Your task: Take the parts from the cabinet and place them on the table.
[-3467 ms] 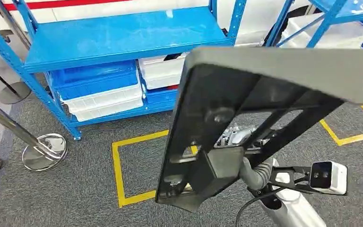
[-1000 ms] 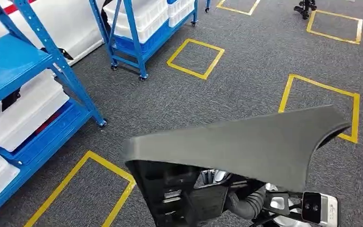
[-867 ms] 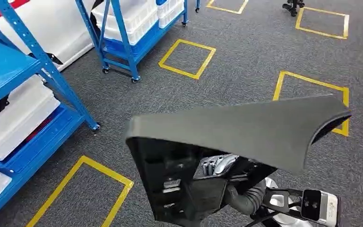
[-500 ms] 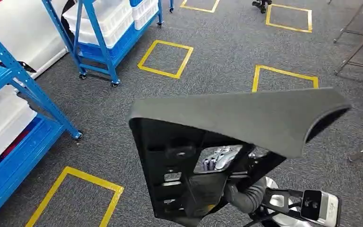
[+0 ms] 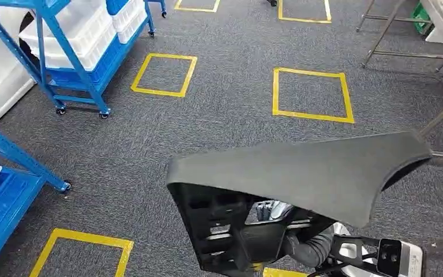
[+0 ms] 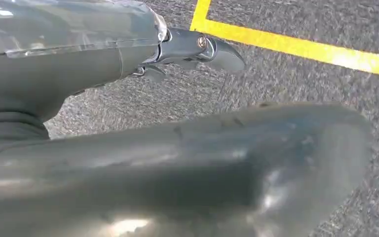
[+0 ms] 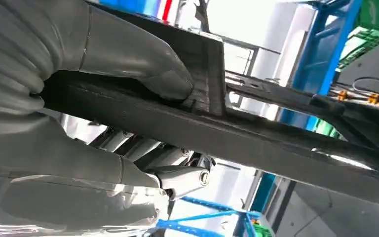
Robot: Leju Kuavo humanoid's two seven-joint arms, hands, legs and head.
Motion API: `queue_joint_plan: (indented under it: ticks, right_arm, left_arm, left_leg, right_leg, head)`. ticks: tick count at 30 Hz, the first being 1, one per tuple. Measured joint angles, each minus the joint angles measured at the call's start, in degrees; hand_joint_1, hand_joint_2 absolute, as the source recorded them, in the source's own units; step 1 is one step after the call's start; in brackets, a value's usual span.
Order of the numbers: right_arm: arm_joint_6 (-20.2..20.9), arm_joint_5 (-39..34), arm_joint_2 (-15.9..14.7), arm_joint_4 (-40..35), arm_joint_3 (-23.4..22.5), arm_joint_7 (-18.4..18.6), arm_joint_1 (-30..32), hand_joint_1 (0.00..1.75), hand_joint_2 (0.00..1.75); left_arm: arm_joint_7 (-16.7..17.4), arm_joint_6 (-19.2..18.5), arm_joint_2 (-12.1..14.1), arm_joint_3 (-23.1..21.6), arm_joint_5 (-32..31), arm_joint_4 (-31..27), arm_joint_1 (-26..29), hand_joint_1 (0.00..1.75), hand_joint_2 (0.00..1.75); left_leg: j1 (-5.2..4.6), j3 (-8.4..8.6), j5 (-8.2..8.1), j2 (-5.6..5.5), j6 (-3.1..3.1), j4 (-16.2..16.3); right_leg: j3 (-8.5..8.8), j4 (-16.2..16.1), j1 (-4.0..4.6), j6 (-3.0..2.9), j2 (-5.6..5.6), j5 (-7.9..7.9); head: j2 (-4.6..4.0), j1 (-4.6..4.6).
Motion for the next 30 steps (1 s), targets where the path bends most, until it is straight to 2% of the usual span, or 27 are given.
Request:
queue_joint_plan:
  ticks: [1, 3, 4, 5, 6, 7, 8, 9, 10, 12, 13, 14, 15, 16, 17, 18, 19, 20, 21, 22, 23, 24, 25, 26, 28, 29, 30]
  right_arm:
    - [0.2, 0.0, -0.1, 0.0, -0.2, 0.3, -0.1, 1.64, 1.75]
    - [0.6, -0.1, -0.1, 0.1, -0.6, 0.8, 0.0, 1.64, 1.75]
    - [0.9, -0.3, -0.1, 0.2, -1.0, 0.9, 0.0, 1.64, 1.75]
    - [1.1, -0.7, -0.1, 0.4, -1.3, 1.0, 0.0, 1.64, 1.75]
    - [1.4, -1.2, -0.1, 0.7, -1.6, 1.2, 0.0, 1.64, 1.75]
    - [1.8, -1.6, -0.1, 1.0, -2.1, 1.2, 0.0, 1.64, 1.75]
    - [2.0, -1.7, -0.1, 1.2, -2.4, 1.2, 0.0, 1.64, 1.75]
    - [2.3, -2.1, -0.1, 1.5, -2.8, 1.2, 0.0, 1.64, 1.75]
    - [2.6, -2.3, -0.1, 1.9, -3.0, 0.9, -0.1, 1.64, 1.75]
    - [3.6, -2.4, -0.1, 2.5, -3.6, 0.0, 0.4, 1.64, 1.75]
    - [4.1, -2.4, -0.1, 2.7, -3.9, -0.4, 0.7, 1.64, 1.75]
    - [4.4, -2.4, 0.0, 2.8, -4.0, -0.7, 0.8, 1.64, 1.75]
    - [4.8, -2.3, 0.0, 3.0, -4.3, -0.7, 1.0, 1.64, 1.75]
    - [5.4, -2.3, 0.0, 3.1, -4.5, -0.8, 0.8, 1.64, 1.75]
    - [5.7, -2.3, 0.1, 3.1, -4.6, -0.8, 0.6, 1.64, 1.75]
    - [5.9, -2.2, 0.2, 3.1, -4.7, -0.7, 0.5, 1.64, 1.75]
    - [5.9, -1.9, 0.2, 3.1, -4.7, -0.7, 0.3, 1.64, 1.75]
    - [5.9, -1.3, 0.2, 3.1, -4.7, -0.4, 0.2, 1.64, 1.75]
    - [5.8, -0.7, 0.2, 3.0, -4.6, -0.1, 0.2, 1.64, 1.75]
    - [5.5, -0.1, 0.2, 2.8, -4.5, -0.1, 0.3, 1.64, 1.75]
    - [5.2, 0.3, 0.2, 2.4, -4.3, -0.1, 0.2, 1.64, 1.75]
    - [4.5, 0.3, 0.3, 2.1, -4.0, -0.1, 0.1, 1.64, 1.75]
    - [3.7, -0.1, 0.3, 2.1, -3.7, -0.2, -0.6, 1.64, 1.75]
    - [2.6, -0.9, 0.3, 2.1, -3.3, -0.2, -1.4, 1.64, 1.75]
    - [0.8, -3.2, 0.2, 2.2, -2.5, -0.3, -3.0, 1.64, 1.75]
    - [0.0, -3.8, 0.3, 2.2, -2.1, -0.2, -3.5, 1.64, 1.75]
    - [-0.7, -4.2, 0.3, 2.2, -1.7, -0.1, -4.0, 1.64, 1.75]
  left_arm:
    - [0.0, 0.2, -0.1, 0.0, 0.3, 0.0, 0.0, 0.0, 0.0]
    - [0.2, 0.5, -0.1, 0.0, 0.7, 0.0, 0.1, 0.0, 0.0]
    - [0.2, 0.6, -0.1, 0.0, 0.8, 0.0, 0.3, 0.0, 0.0]
    - [0.2, 0.7, -0.1, 0.1, 0.8, 0.0, 0.5, 0.0, 0.0]
    - [0.0, 0.8, -0.1, 0.2, 0.9, 0.0, 0.5, 0.0, 0.0]
    - [-0.1, 0.8, -0.2, 0.3, 0.9, 0.0, 0.5, 0.0, 0.0]
    - [-0.2, 0.8, -0.2, 0.4, 0.9, 0.0, 0.4, 0.0, 0.0]
    - [-0.3, 0.8, -0.2, 0.4, 0.9, 0.0, 0.5, 0.0, 0.0]
    - [-0.5, 0.8, -0.2, 0.5, 0.9, 0.0, 0.6, 0.0, 0.0]
    - [-0.7, 0.8, -0.3, 0.7, 0.9, 0.0, 0.8, 0.0, 0.0]
    - [-0.8, 0.8, -0.3, 0.9, 0.9, 0.0, 0.8, 0.0, 0.0]
    - [-0.8, 0.8, -0.4, 1.1, 0.9, 0.0, 0.7, 0.0, 0.0]
    - [-0.9, 0.8, -0.6, 1.2, 0.9, 0.0, 0.5, 0.0, 0.0]
    - [-0.9, 0.8, -0.6, 1.4, 0.9, 0.0, 0.5, 0.0, 0.0]
    - [-0.9, 0.9, -0.6, 1.4, 0.9, 0.0, 0.6, 0.0, 0.0]
    - [-0.9, 0.9, -0.6, 1.4, 0.9, 0.0, 0.9, 0.0, 0.0]
    - [-0.9, 0.9, -0.6, 1.4, 0.9, 0.0, 1.0, 0.0, 0.0]
    - [-0.9, 0.9, -0.6, 1.4, 0.8, 0.0, 1.1, 0.0, 0.0]
    - [-0.9, 0.9, -0.6, 1.4, 0.8, 0.0, 1.0, 0.0, 0.0]
    - [-0.9, 0.9, -0.7, 1.4, 0.8, 0.0, 0.8, 0.0, 0.0]
    - [-0.9, 0.9, -0.7, 1.4, 0.8, 0.0, 0.8, 0.0, 0.0]
    - [-0.8, 0.9, -0.7, 1.4, 0.7, 0.0, 0.7, 0.0, 0.0]
    - [-0.7, 0.9, -0.7, 1.4, 0.6, 0.0, 0.7, 0.0, 0.0]
    - [-0.5, 0.7, -0.7, 1.4, 0.5, 0.0, 0.6, 0.0, 0.0]
    - [0.0, 0.6, -0.6, 1.3, 0.5, 0.0, 0.3, 0.0, 0.0]
    - [0.0, 0.6, -0.6, 1.3, 0.6, 0.0, 0.0, 0.0, 0.0]
    - [0.1, 0.6, -0.6, 1.3, 0.6, 0.0, -0.2, 0.0, 0.0]
  left_leg:
    - [0.04, -1.36, -2.15, -1.99, -0.13, 3.2]
    - [0.04, -5.61, -6.36, -3.35, -0.34, 12.3]
    - [0.04, -7.47, -7.32, -3.47, -0.39, 16.0]
    - [0.04, -8.11, -6.77, -3.5, -0.32, 16.9]
    - [0.04, -7.46, -4.91, -3.55, -0.19, 15.0]
    - [0.05, -5.66, -2.18, -3.75, -0.01, 10.8]
    - [0.11, -3.46, 0.51, -4.66, 0.17, 5.8]
    - [0.24, -1.65, 2.29, -7.35, 0.38, 1.4]
    - [0.38, -1.05, 1.65, -9.12, 0.71, -0.3]
    - [0.01, -1.11, 1.6, -8.01, 1.13, -0.4]
    - [-0.17, -0.95, 1.76, -7.44, 1.47, -0.4]
    - [0.16, -0.83, 2.19, -6.83, 2.06, -1.1]
    - [0.33, -0.63, 2.65, -5.9, 2.52, -1.6]
    - [0.16, -0.61, 2.81, -5.38, 2.84, -1.8]
    - [-0.06, -0.71, 2.81, -4.58, 3.07, -1.8]
    - [-0.23, -0.77, 2.77, -3.79, 3.12, -1.7]
    - [-0.33, -0.84, 2.73, -2.91, 3.18, -1.7]
    - [-0.39, -0.86, 2.71, -2.09, 3.18, -1.7]
    - [-0.39, -0.84, 2.66, -1.45, 3.11, -1.7]
    - [-0.39, -0.78, 2.57, -0.86, 3.02, -1.6]
    - [-0.39, -0.68, 2.43, -0.28, 2.9, -1.6]
    - [-0.42, -0.49, 2.22, 0.2, 2.61, -1.5]
    - [-0.89, -0.49, 1.92, 0.76, 2.2, -1.3]
    - [-0.98, -0.48, 1.75, 1.28, 1.93, -1.2]
    - [-0.93, -0.29, 1.65, 2.54, 1.41, -1.2]
    - [-0.88, -0.11, 1.56, 3.18, 1.11, -1.2]
    - [-0.62, -0.2, 0.98, 2.2, 0.6, -0.8]
  right_leg:
    - [-0.07, 0.0, -0.04, -0.31, 0.39, 0.05]
    - [-0.18, 0.0, 0.08, -0.56, 1.55, 0.12]
    - [-0.24, 0.1, 0.18, -0.59, 2.29, 0.14]
    - [-0.24, 0.2, 0.21, -0.58, 3.0, 0.15]
    - [-0.23, 0.3, 0.21, -0.57, 3.74, 0.16]
    - [-0.19, 0.4, 0.21, -0.54, 4.48, 0.17]
    - [-0.16, 0.4, 0.2, -0.45, 5.15, 0.2]
    - [-0.25, 0.5, 0.11, -0.28, 5.7, 0.24]
    - [-0.54, 0.8, 0.45, 0.14, 6.38, 0.32]
    - [-1.04, 0.5, -0.07, 1.01, 7.67, 0.78]
    - [-1.1, 0.3, -0.21, 1.41, 8.31, 1.04]
    - [-1.23, 0.2, 0.0, 1.9, 8.91, 1.22]
    - [-1.4, 0.9, -0.2, 1.78, 7.09, 0.65]
    - [-2.52, 3.1, 0.07, 1.94, 4.06, -1.23]
    - [-4.44, 7.4, 0.0, 2.14, 2.66, -3.74]
    - [-6.61, 12.2, -0.18, 2.33, 2.01, -5.96]
    - [-8.4, 16.2, -0.33, 2.5, 1.74, -7.34]
    - [-9.04, 17.8, -0.42, 2.64, 1.54, -7.35]
    - [-8.25, 16.6, -0.5, 2.73, 1.4, -6.18]
    - [-6.27, 13.2, -0.56, 2.73, 1.15, -4.24]
    - [-3.47, 8.2, -0.6, 2.65, 0.6, -2.04]
    - [-0.19, 2.6, -0.52, 2.44, -1.39, -0.17]
    - [0.72, 0.4, 0.36, 2.1, -3.98, -1.24]
    - [0.44, 0.4, 0.22, 1.5, -2.83, -0.84]
    - [0.12, 0.5, 0.44, 1.11, -1.44, -0.89]
    - [0.14, 0.2, 0.54, 0.72, -0.73, -0.71]
    - [0.49, -0.2, 0.11, 0.22, -0.2, -0.35]
  head:
    - [0.0, -0.02]
    - [0.0, 0.0]
    - [0.0, 0.0]
    - [0.0, 0.0]
    - [0.0, 0.0]
    - [0.0, 0.0]
    - [0.0, 0.0]
    - [0.0, 0.0]
    - [0.0, 0.0]
    - [0.0, -0.02]
    - [0.0, 0.0]
    - [0.0, 0.0]
    - [0.0, 0.0]
    - [0.0, 0.02]
    - [0.0, 0.0]
    - [0.0, 0.0]
    - [0.0, 0.0]
    - [0.0, 0.0]
    - [0.0, 0.0]
    - [0.0, 0.0]
    - [0.0, 0.0]
    - [0.0, 0.0]
    - [0.0, 0.0]
    - [0.0, -0.02]
    - [0.0, 0.0]
    - [0.0, 0.0]
    - [0.0, -0.02]
